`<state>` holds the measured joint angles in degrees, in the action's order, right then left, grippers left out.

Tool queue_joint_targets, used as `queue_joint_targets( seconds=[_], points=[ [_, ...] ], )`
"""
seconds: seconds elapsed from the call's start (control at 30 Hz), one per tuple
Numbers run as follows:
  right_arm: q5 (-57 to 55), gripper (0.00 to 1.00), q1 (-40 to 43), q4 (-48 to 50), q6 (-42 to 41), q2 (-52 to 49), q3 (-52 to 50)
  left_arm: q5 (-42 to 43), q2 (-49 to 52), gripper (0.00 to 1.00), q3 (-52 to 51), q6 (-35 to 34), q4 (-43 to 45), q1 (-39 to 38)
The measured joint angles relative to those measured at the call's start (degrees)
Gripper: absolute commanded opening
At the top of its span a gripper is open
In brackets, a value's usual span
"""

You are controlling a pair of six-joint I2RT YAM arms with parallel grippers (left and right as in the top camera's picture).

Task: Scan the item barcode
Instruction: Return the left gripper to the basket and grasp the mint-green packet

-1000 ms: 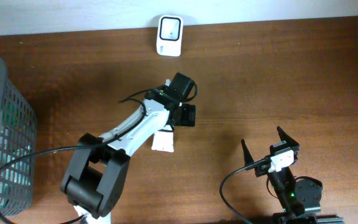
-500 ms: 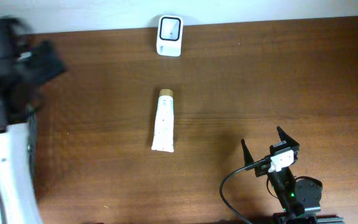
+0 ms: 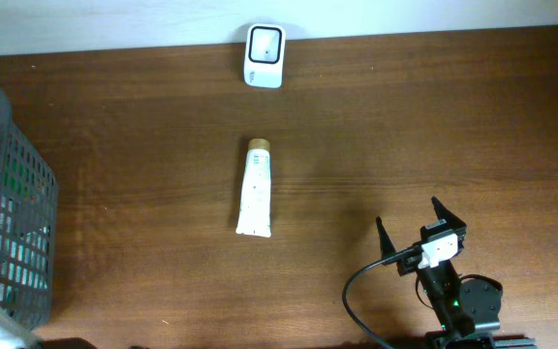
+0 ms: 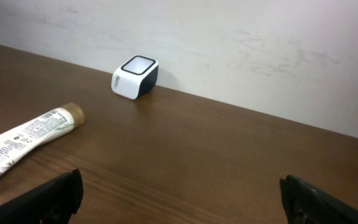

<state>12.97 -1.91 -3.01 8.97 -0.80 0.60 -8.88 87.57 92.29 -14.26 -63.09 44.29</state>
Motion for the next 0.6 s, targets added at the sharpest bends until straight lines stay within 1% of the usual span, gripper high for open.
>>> queue_joint_targets(
  seconds=[0.1, 0.23, 0.4, 0.47, 0.5, 0.6],
  points=[
    [0.0, 0.98, 0.0, 0.0, 0.0, 0.0, 0.0, 2.8, 0.2, 0.92, -9.2, 3.1, 6.3, 3.0],
    [0.0, 0.98, 0.0, 0.0, 0.0, 0.1, 0.0, 4.4, 0.4, 0.92, -19.7, 5.4, 11.9, 4.9],
    [0.0, 0.98, 0.0, 0.0, 0.0, 0.1, 0.0, 5.4, 3.3, 0.90, -22.0, 8.0, 14.4, 5.4],
    [0.0, 0.98, 0.0, 0.0, 0.0, 0.1, 0.0, 6.0, 4.7, 0.88, -22.0, 10.5, 15.1, 5.4],
    [0.0, 0.98, 0.0, 0.0, 0.0, 0.1, 0.0, 7.1, 5.9, 0.88, -22.0, 13.3, 15.6, 5.4],
    [0.0, 0.98, 0.0, 0.0, 0.0, 0.1, 0.0, 8.8, 8.7, 0.84, -22.0, 16.3, 15.9, 5.4]
  ],
)
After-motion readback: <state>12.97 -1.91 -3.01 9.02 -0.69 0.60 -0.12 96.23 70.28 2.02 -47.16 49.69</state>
